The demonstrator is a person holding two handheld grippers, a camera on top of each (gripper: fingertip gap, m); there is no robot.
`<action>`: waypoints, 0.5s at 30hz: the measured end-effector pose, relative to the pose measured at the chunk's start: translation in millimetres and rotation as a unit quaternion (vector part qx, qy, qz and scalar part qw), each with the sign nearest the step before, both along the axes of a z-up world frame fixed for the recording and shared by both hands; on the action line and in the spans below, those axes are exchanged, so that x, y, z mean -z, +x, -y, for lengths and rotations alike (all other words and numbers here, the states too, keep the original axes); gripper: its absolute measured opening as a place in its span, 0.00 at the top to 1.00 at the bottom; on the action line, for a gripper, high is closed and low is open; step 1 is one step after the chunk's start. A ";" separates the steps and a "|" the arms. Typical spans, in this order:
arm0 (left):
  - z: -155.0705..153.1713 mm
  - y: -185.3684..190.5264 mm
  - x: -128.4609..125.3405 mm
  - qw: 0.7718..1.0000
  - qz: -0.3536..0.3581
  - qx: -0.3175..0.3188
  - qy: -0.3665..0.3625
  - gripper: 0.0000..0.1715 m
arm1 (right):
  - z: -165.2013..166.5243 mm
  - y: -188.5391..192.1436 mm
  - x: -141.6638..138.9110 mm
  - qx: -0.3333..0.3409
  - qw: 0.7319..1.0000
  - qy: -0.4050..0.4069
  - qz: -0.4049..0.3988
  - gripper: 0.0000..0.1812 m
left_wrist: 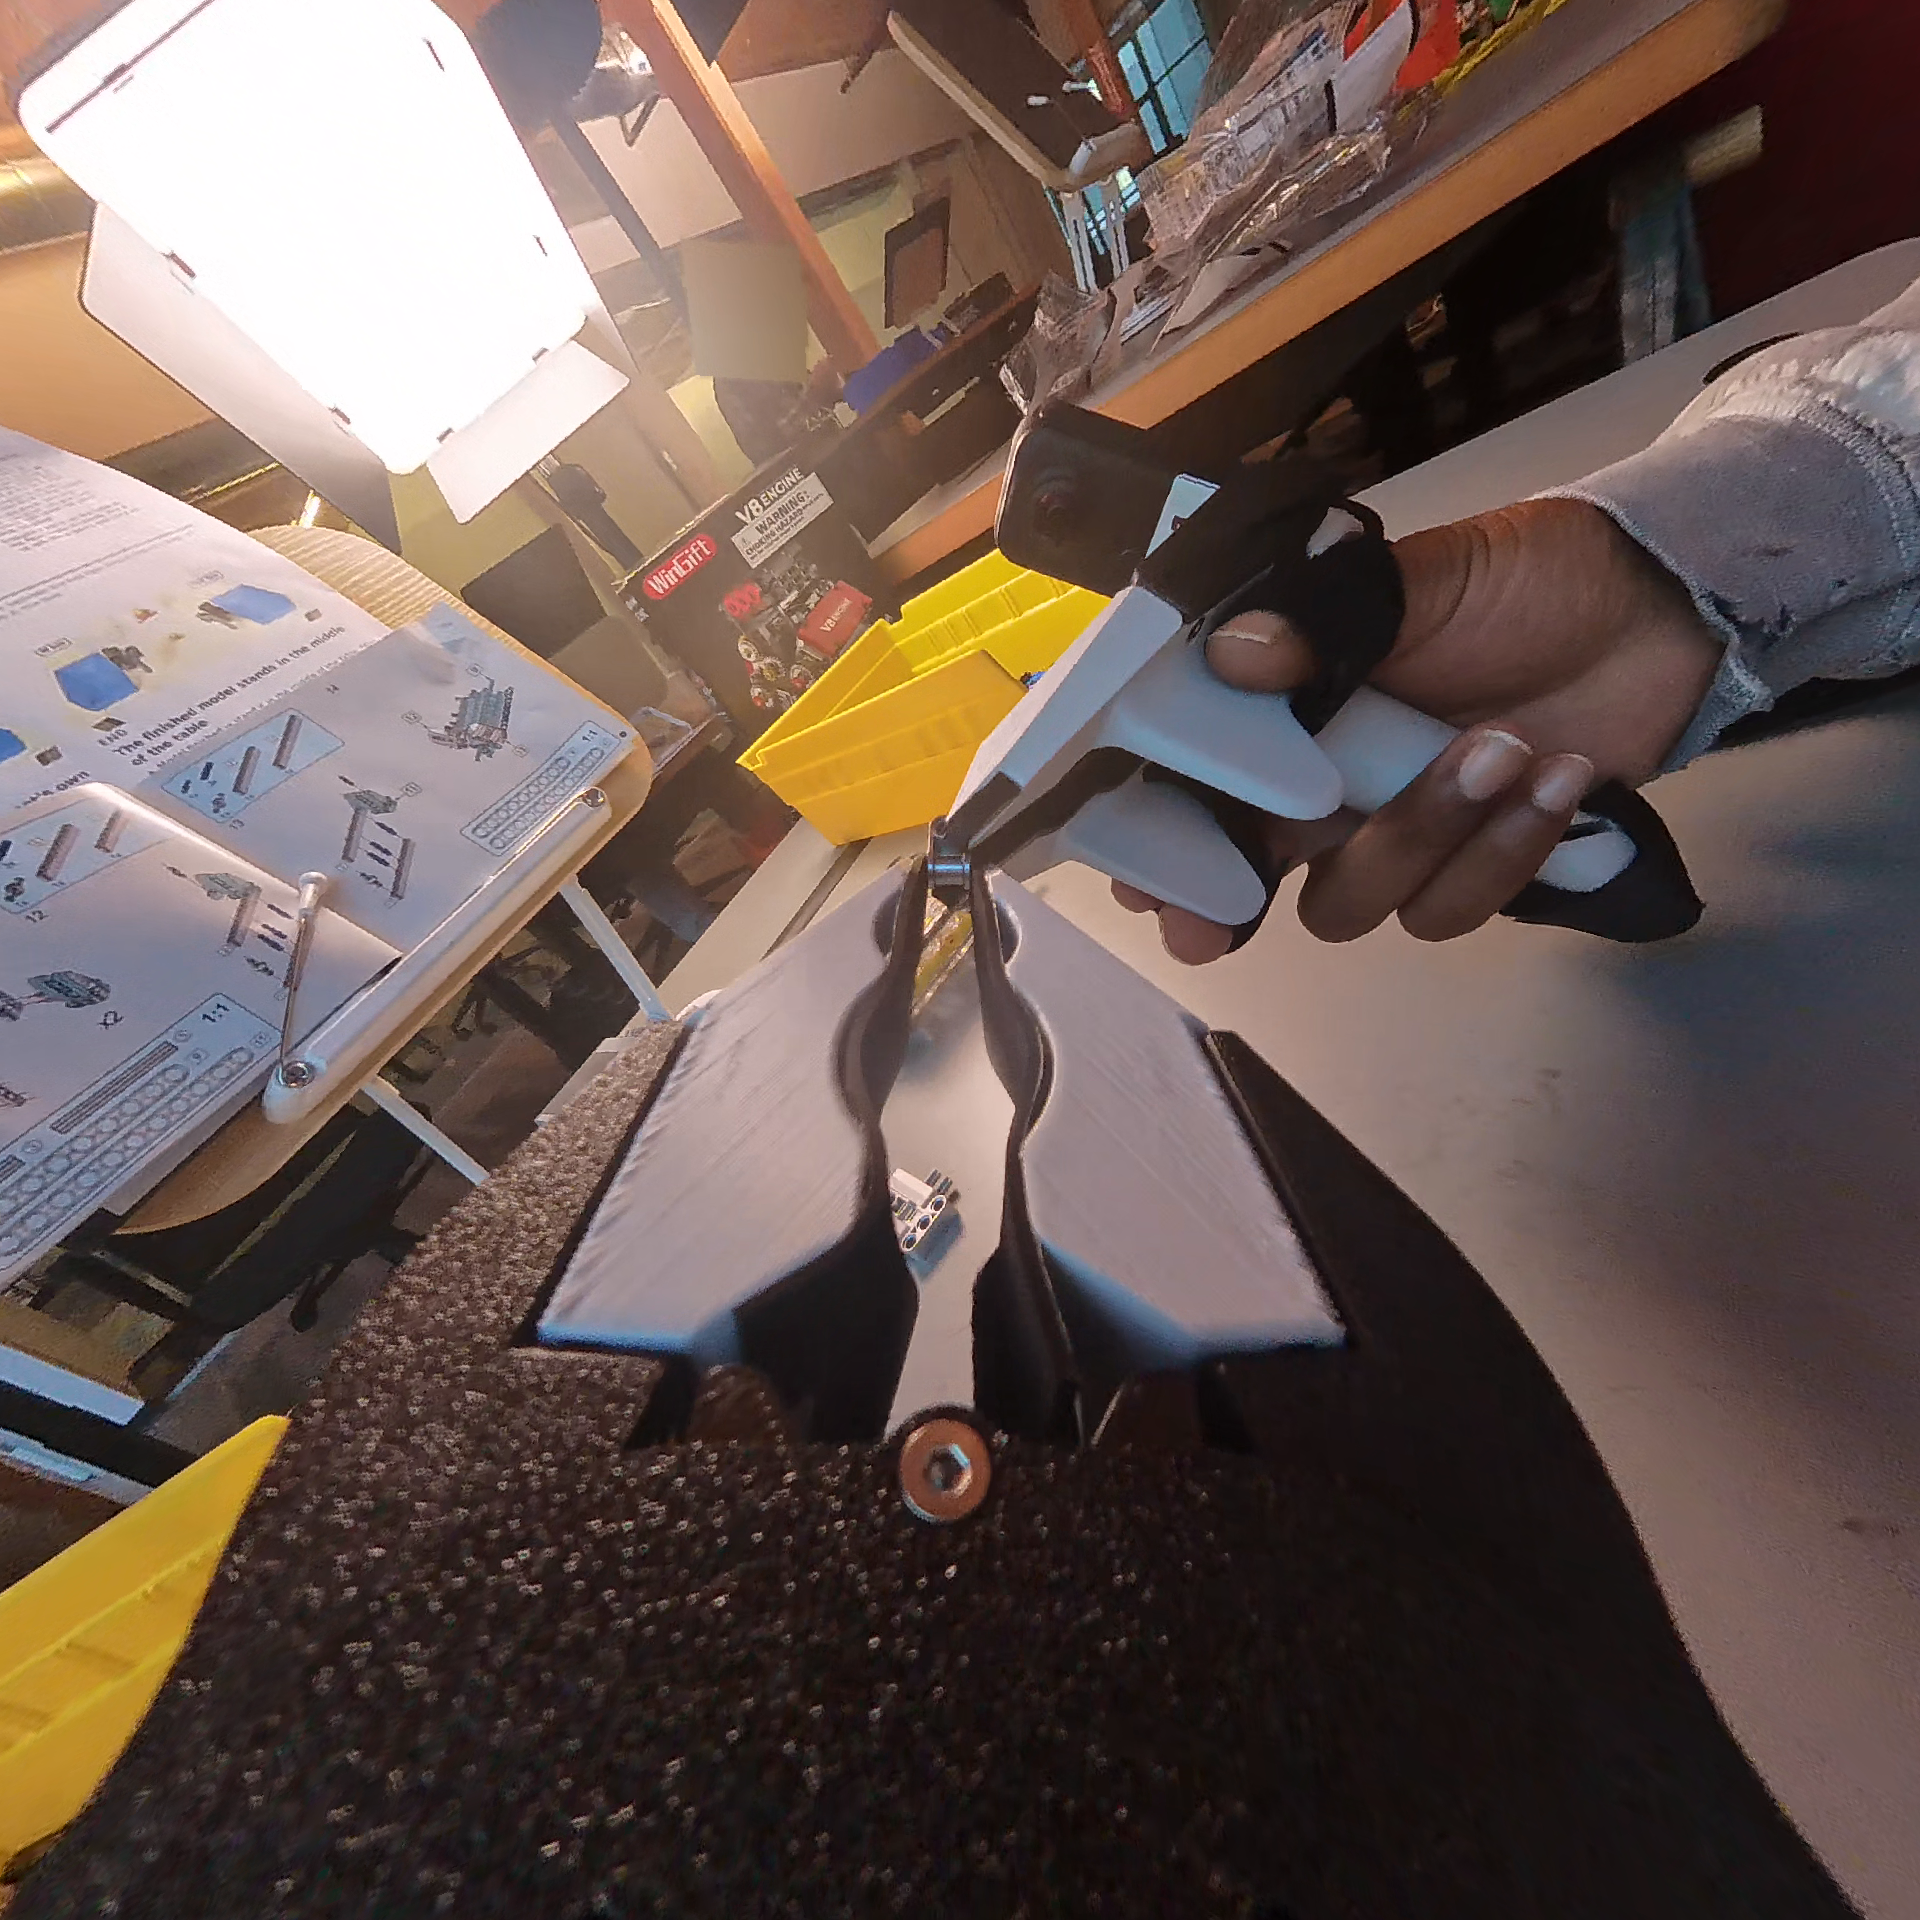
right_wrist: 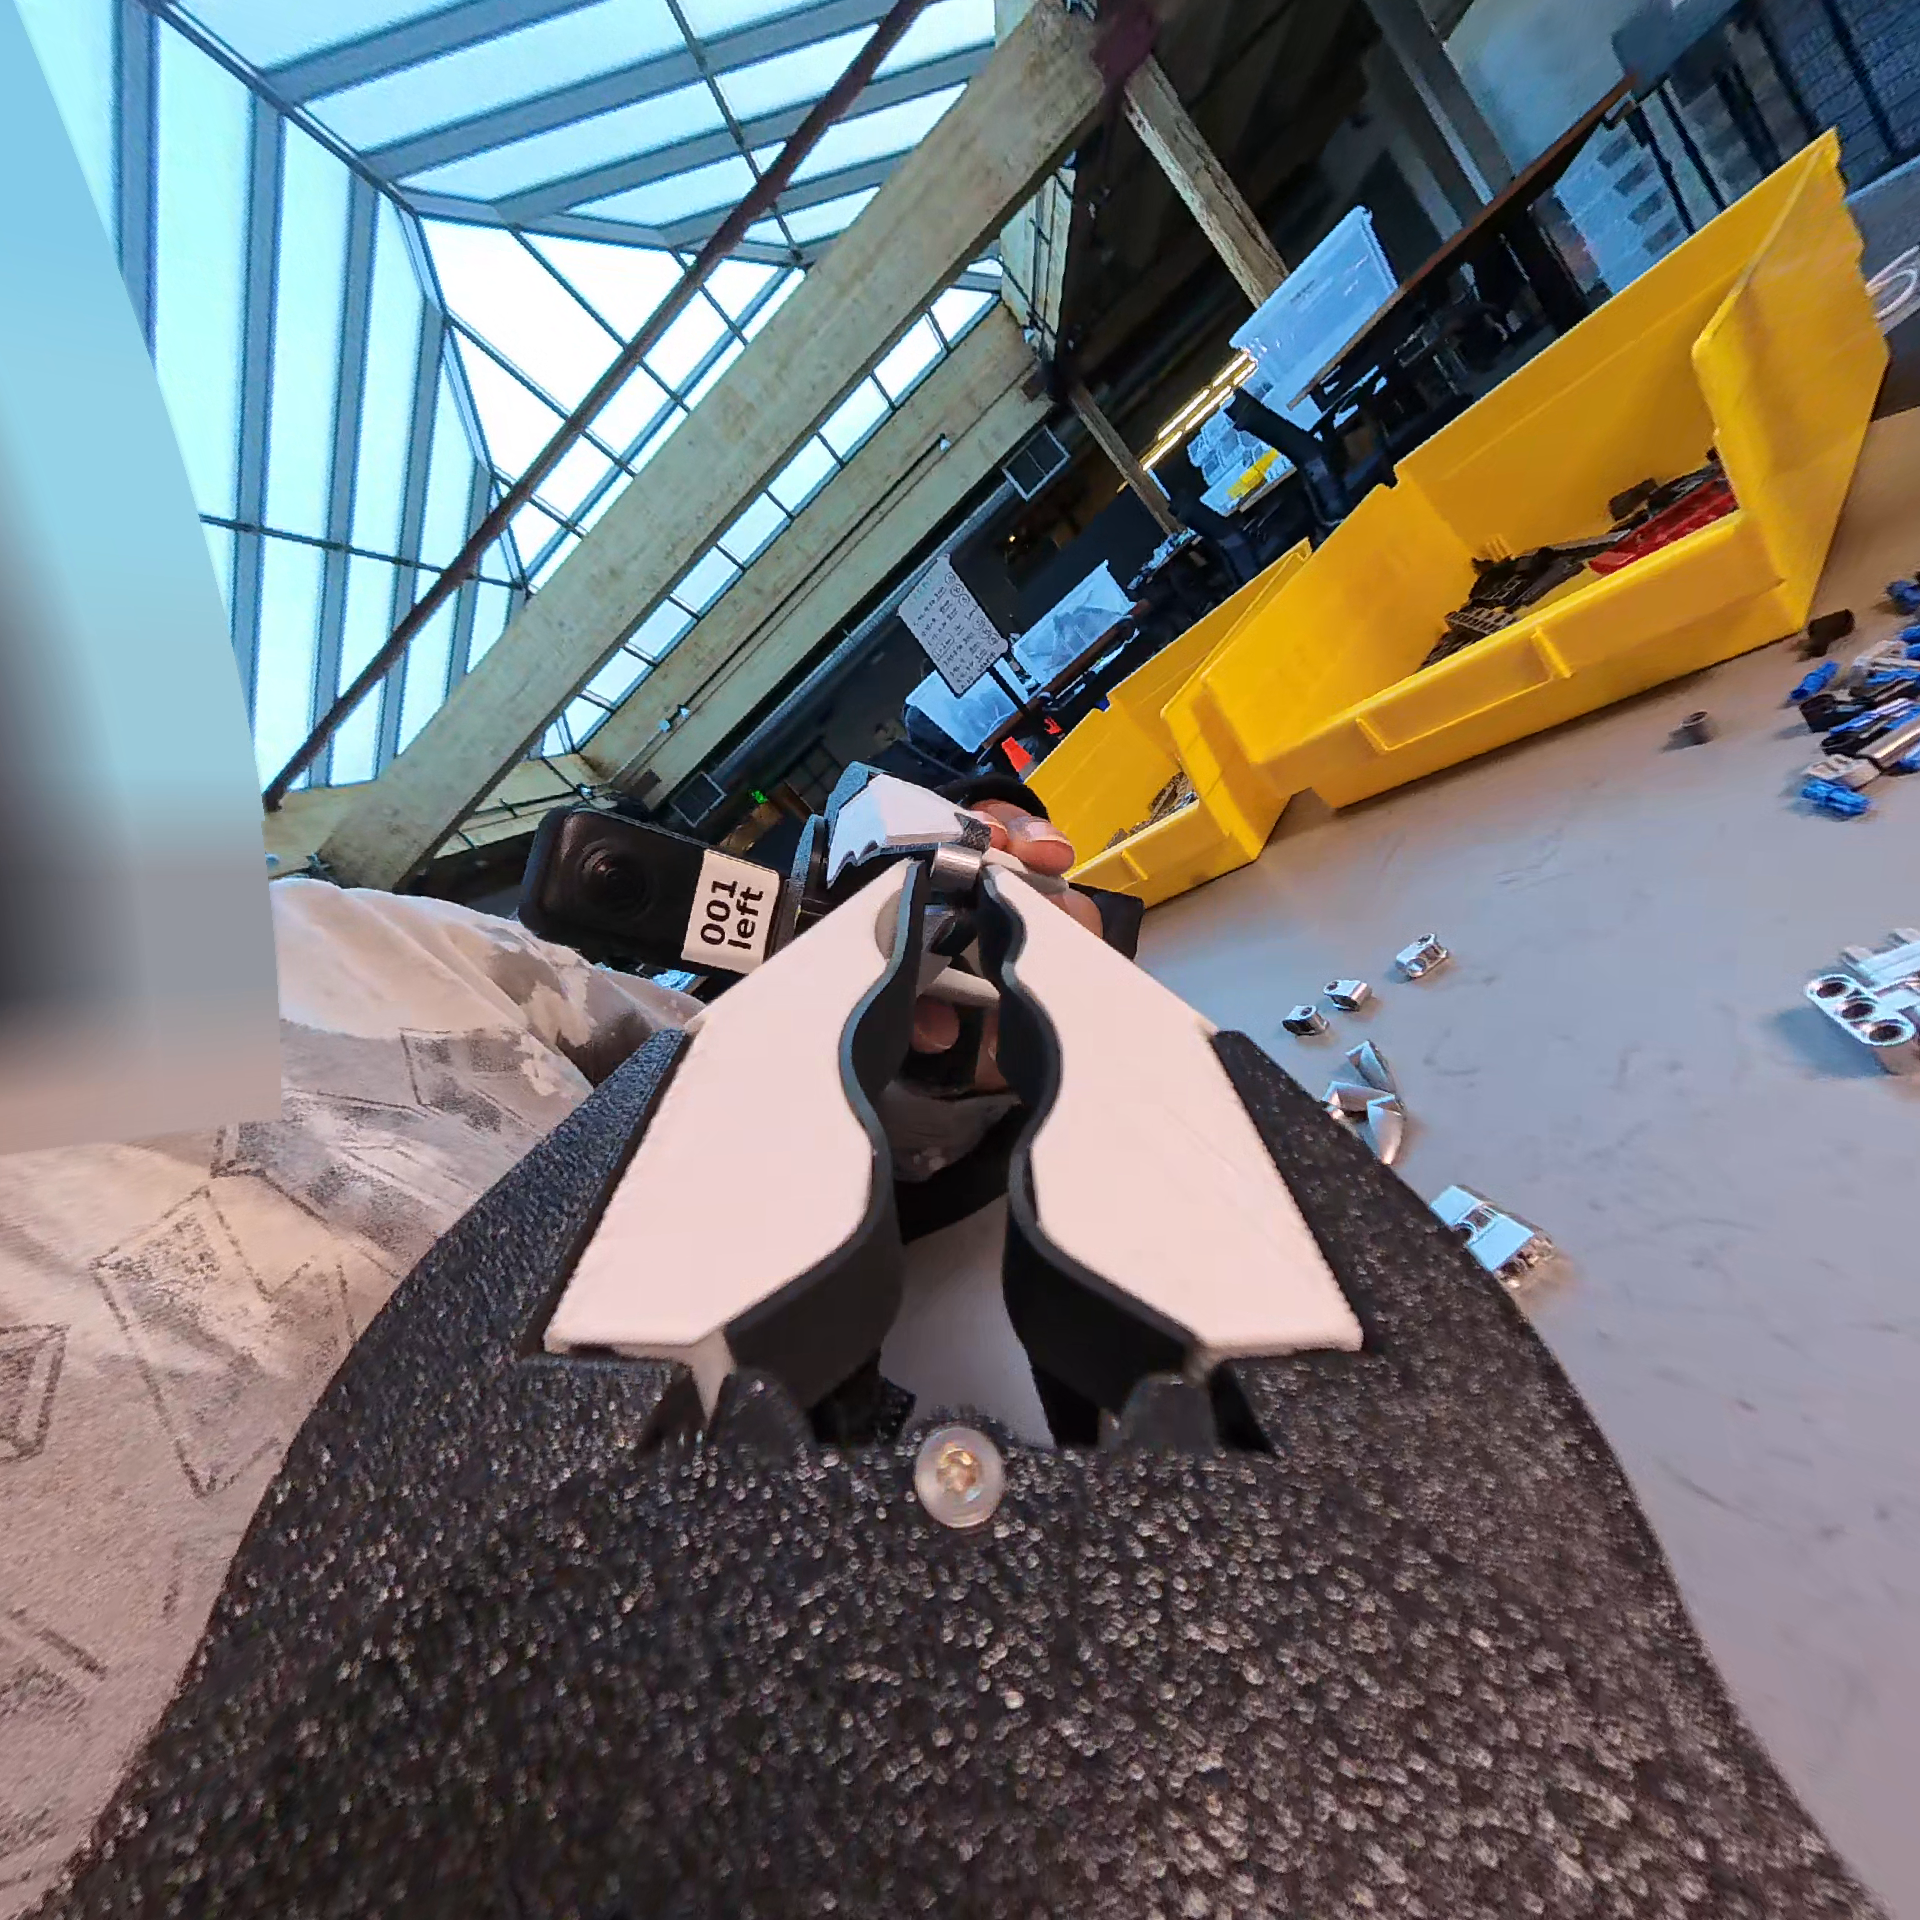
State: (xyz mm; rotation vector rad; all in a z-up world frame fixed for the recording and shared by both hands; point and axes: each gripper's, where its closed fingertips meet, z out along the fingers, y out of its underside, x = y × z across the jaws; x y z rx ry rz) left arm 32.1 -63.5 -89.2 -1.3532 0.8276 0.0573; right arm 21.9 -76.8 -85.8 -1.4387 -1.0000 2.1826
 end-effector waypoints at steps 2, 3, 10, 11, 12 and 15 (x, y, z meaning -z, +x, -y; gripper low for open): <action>-0.6 0.0 0.8 1.000 -0.007 -0.003 0.002 0.96 | -0.2 0.1 0.6 0.003 1.000 0.006 -0.001 0.96; -0.8 -0.1 1.2 1.000 -0.010 -0.005 0.003 0.96 | -0.4 0.1 1.0 0.005 1.000 0.012 -0.001 0.96; -9.3 -6.7 13.8 0.977 0.155 0.044 -0.136 0.96 | -15.5 2.0 12.5 0.078 0.977 0.196 0.028 0.96; -9.7 -8.4 14.3 0.964 0.195 0.060 -0.167 0.95 | -20.3 2.9 16.7 0.096 0.964 0.245 0.040 0.96; -9.4 -8.8 14.9 0.949 0.232 0.080 -0.199 0.94 | -24.8 4.0 21.0 0.114 0.948 0.294 0.051 0.96; -9.6 -8.8 19.3 0.900 0.315 0.119 -0.277 0.90 | -26.6 6.6 32.8 0.138 0.891 0.427 0.071 0.96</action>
